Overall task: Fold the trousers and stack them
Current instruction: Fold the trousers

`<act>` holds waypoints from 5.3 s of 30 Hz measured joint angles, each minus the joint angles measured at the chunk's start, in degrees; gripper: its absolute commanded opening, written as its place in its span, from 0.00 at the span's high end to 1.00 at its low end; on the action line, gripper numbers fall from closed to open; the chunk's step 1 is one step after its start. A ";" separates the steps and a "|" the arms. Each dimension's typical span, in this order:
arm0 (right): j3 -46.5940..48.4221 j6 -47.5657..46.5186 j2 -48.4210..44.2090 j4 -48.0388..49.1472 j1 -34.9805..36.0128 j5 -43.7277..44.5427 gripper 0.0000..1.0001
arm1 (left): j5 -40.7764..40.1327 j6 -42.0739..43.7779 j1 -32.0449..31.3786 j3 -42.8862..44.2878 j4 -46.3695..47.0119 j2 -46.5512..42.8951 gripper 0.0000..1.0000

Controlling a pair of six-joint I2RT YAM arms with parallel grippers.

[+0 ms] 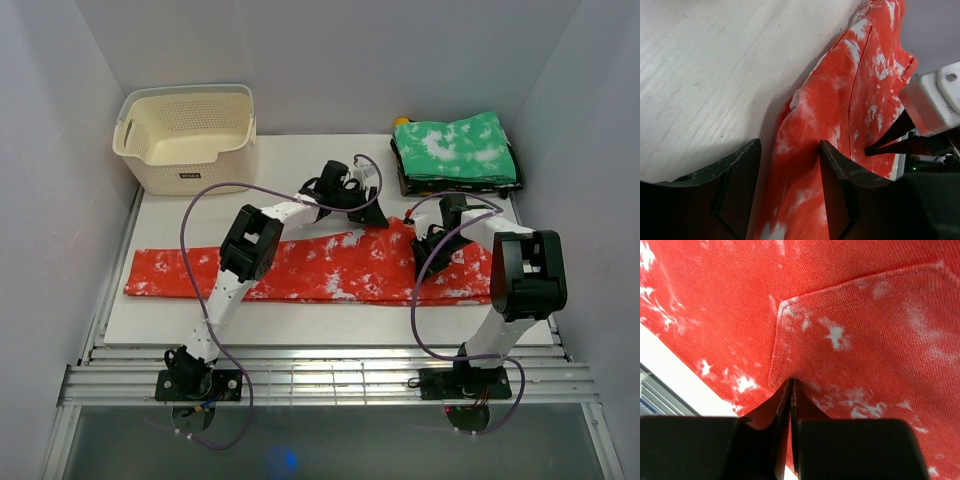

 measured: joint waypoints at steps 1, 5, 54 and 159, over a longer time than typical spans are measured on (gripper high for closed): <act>-0.11 0.02 0.00 0.07 -0.02 -0.02 0.92 | 0.96 -1.77 -0.42 0.02 1.60 1.20 0.40; -0.26 0.13 0.20 0.26 -0.33 -0.44 0.92 | 5.42 -8.33 -1.20 0.13 7.43 3.61 0.48; 5.29 -22.88 -4.15 -21.40 -33.73 8.87 0.78 | -3.67 24.35 -2.62 -28.13 3.82 -37.86 0.29; 10.91 -15.21 5.75 -19.71 -22.36 5.44 0.72 | -29.99 6.25 -0.28 -46.90 -18.58 -56.89 1.00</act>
